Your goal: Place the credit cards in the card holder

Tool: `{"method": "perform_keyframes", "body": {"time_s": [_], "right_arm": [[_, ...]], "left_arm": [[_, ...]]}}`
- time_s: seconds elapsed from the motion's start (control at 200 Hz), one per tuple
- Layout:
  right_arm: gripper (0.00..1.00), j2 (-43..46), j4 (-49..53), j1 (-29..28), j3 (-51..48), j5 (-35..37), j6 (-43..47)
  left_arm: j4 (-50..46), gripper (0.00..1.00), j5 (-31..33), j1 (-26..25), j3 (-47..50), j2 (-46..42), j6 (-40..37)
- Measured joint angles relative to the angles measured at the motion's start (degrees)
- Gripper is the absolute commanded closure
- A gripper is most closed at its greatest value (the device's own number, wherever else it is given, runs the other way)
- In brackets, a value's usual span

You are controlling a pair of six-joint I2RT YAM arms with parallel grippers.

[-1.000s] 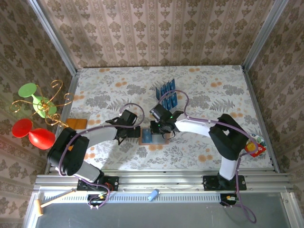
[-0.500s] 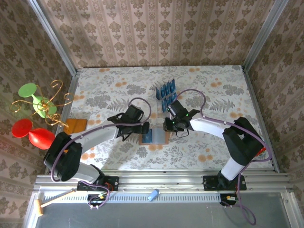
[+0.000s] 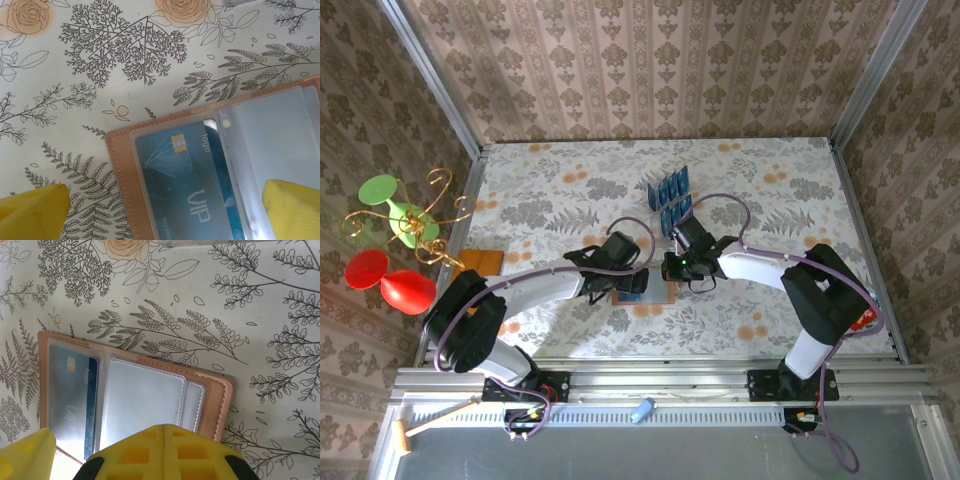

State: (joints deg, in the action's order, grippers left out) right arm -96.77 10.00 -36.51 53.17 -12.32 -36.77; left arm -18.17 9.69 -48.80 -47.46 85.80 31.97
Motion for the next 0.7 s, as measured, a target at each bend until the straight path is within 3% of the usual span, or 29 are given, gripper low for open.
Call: {"method": "perform_keyframes", "body": {"time_s": [0.425,0.7], "right_arm": [[0.92,5.9,2.5,-1.0,0.9,1.7,-0.7],[0.95,1.5,3.5,-5.3,4.4,4.6,-1.8]], "left_arm": [[0.4,0.0,2.3,-0.3,0.0,-0.2,1.5],[0.4,0.0,2.8,-0.3,0.1,-1.3,1.5]]}}
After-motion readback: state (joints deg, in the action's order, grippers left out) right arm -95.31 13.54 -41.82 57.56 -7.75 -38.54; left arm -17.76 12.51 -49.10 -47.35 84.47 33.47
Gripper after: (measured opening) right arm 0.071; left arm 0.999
